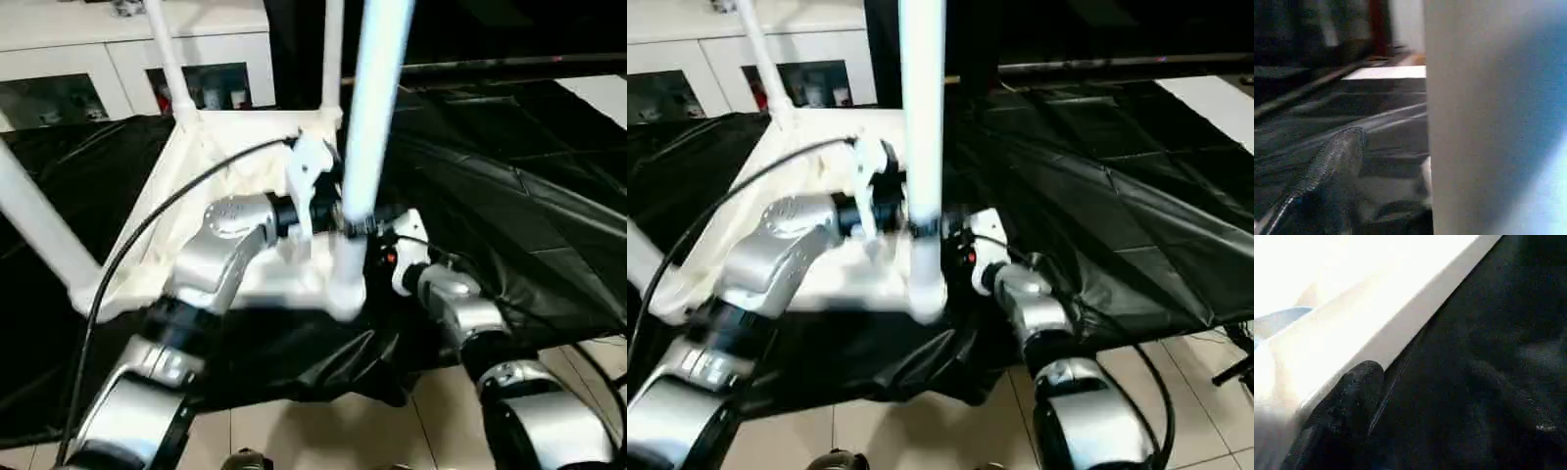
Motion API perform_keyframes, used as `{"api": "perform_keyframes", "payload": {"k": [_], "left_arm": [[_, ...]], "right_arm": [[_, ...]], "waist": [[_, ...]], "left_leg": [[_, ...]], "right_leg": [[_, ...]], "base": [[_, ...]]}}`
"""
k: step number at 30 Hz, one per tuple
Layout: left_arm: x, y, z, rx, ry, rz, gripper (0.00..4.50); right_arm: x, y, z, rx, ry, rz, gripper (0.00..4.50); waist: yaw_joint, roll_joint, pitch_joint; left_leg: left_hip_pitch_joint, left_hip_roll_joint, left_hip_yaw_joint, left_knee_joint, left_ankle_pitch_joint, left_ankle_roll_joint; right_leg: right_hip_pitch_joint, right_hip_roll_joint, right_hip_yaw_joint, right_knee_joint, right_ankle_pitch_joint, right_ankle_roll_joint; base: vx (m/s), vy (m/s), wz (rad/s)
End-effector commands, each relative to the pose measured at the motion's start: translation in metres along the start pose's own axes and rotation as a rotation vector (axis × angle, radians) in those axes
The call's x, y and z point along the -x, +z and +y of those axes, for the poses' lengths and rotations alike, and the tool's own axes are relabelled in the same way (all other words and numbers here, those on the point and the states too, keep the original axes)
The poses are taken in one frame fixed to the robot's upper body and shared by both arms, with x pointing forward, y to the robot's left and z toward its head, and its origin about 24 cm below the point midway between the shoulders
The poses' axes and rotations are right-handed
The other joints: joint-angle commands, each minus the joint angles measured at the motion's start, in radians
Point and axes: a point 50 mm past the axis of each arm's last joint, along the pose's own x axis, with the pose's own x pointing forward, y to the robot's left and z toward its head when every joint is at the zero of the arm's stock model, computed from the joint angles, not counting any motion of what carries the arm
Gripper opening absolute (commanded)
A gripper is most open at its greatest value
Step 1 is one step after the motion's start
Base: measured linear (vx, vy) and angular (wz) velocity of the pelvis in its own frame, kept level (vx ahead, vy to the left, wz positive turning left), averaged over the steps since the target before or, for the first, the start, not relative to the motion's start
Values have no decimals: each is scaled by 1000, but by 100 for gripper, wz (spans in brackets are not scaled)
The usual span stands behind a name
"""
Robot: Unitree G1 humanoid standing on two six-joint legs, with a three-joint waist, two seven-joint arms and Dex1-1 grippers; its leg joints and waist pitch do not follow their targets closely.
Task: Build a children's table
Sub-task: Rotate table base
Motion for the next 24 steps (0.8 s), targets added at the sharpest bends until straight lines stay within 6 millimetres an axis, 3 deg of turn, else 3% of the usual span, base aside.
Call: {"api": "perform_keyframes", "payload": {"k": [1, 2, 4, 6, 10, 12, 13, 16, 17, 18, 21, 24], "left_arm": [[3, -2, 13, -37, 94, 22, 447], [1, -2, 16, -53, 119, 23, 447], [0, 0, 21, -63, 150, 16, 447], [-1, 3, 26, -74, 200, 3, 447], [-3, 4, 35, -113, 270, 2, 447], [-4, 3, 36, -129, 290, 6, 447], [-4, 3, 36, -129, 290, 6, 447], [-3, 9, 23, -60, 262, -117, 447], [-1, 11, 17, -23, 244, -160, 447], [2, 12, 13, 7, 234, -188, 447], [12, 7, -8, 79, 169, -240, 447], [27, -7, -40, 147, 61, -220, 447]], "right_arm": [[7, 19, -13, 42, -14, -60, 317], [13, 26, -19, 51, -26, -89, 317], [21, 35, -26, 66, -45, -130, 317], [29, 43, -31, 84, -73, -157, 317], [45, 44, -41, 155, -120, -124, 317], [54, 42, -42, 168, -111, -116, 317], [54, 42, -42, 168, -111, -116, 317], [79, 39, -34, 176, -46, -108, 317], [84, 37, -31, 175, -32, -105, 317], [88, 36, -30, 169, -25, -103, 317], [98, 31, -26, 146, -29, -88, 317], [107, 23, -22, 127, -41, -60, 317]], "waist": [[10, -23, -75], [16, -24, -77], [20, -25, -79], [25, -25, -84], [28, -32, -88], [38, -37, -91], [43, -35, -94], [47, -34, -95], [53, -36, -98], [52, -34, -98], [49, -32, -97], [47, -30, -88]], "left_leg": [[14, 10, -2, -62, -305, 4], [17, 9, -1, -59, -291, 11], [9, 8, -1, -58, -256, 19], [11, 10, -1, -55, -241, 23], [6, 8, 1, -49, -202, 31], [4, 9, 2, -46, -175, 44], [4, 10, 1, -43, -159, 50], [3, 12, -1, -41, -131, 69], [-1, 18, -2, -38, -101, 91], [-3, 18, -1, -35, -91, 109], [0, 20, 3, -33, -121, 117], [1, 28, 4, -41, -180, 89]], "right_leg": [[50, -62, 36, -103, -429, -129], [47, -60, 38, -106, -423, -116], [52, -58, 38, -101, -373, -121], [50, -58, 39, -94, -326, -130], [54, -57, 38, -86, -246, -160], [58, -58, 39, -81, -197, -167], [58, -59, 39, -75, -164, -174], [63, -57, 39, -67, -94, -190], [68, -63, 39, -57, -21, -218], [63, -61, 37, -54, 12, -245], [54, -60, 37, -61, -46, -254], [50, -62, 41, -68, -147, -228]], "base": [[0, 0, 0], [0, 0, 0], [0, 0, 0], [0, 0, 0], [0, 0, 0], [0, 0, 0], [0, 0, 0], [0, 0, 0], [0, 0, 0], [0, 0, 0], [0, 0, 0], [0, 0, 0]]}}
